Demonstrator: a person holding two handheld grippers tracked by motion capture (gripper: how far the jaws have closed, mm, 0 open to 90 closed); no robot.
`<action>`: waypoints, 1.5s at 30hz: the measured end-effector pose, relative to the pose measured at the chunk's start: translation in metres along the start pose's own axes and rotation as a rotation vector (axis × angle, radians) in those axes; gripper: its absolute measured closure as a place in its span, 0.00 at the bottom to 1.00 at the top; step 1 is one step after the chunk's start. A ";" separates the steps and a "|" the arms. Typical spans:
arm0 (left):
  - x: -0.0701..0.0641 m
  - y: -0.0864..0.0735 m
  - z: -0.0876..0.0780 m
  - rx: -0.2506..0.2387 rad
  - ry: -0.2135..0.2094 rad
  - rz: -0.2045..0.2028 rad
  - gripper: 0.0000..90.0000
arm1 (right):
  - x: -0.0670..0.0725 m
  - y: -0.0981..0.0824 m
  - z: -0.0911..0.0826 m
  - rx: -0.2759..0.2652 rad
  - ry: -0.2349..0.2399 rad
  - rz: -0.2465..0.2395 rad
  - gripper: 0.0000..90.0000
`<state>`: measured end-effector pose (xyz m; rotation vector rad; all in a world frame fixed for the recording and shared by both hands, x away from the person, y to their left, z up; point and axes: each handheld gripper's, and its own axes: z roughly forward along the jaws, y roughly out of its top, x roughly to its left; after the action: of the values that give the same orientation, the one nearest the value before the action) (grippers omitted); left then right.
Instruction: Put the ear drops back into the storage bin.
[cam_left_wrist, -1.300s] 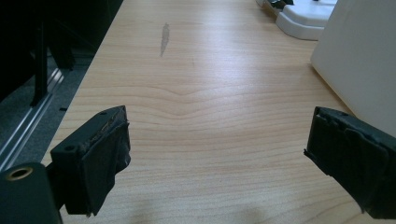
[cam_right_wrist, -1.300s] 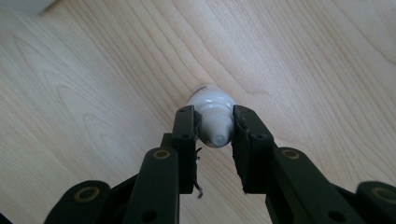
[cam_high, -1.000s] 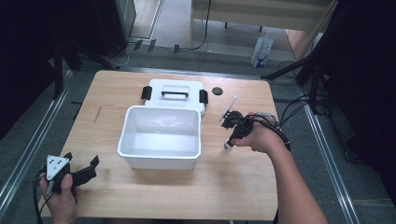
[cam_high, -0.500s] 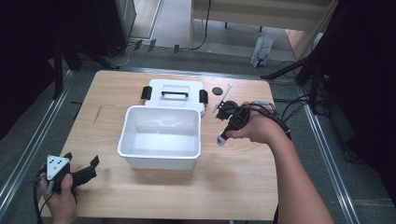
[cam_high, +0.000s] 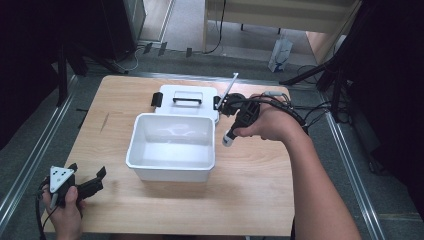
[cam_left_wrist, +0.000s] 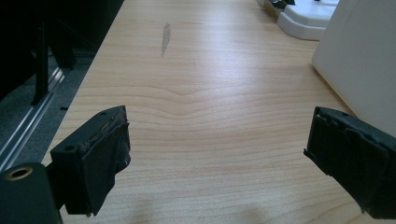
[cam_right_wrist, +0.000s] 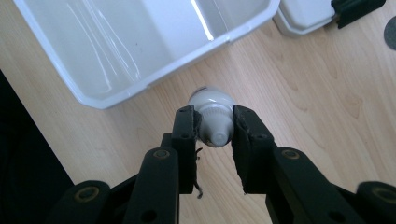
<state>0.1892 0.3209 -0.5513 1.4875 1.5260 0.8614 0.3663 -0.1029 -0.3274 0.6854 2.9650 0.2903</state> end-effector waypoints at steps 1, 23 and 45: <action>0.000 0.000 0.000 0.000 0.000 0.000 0.08 | 0.001 0.003 -0.002 -0.001 -0.004 -0.004 0.80; 0.000 0.000 0.000 0.002 -0.001 0.001 0.08 | 0.019 0.045 0.001 -0.003 0.003 -0.088 0.80; 0.001 0.000 0.000 0.000 -0.001 -0.003 0.08 | 0.022 0.056 0.034 0.027 -0.008 -0.152 0.80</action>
<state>0.1894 0.3215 -0.5513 1.4847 1.5271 0.8588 0.3742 -0.0385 -0.3501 0.4589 2.9974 0.2359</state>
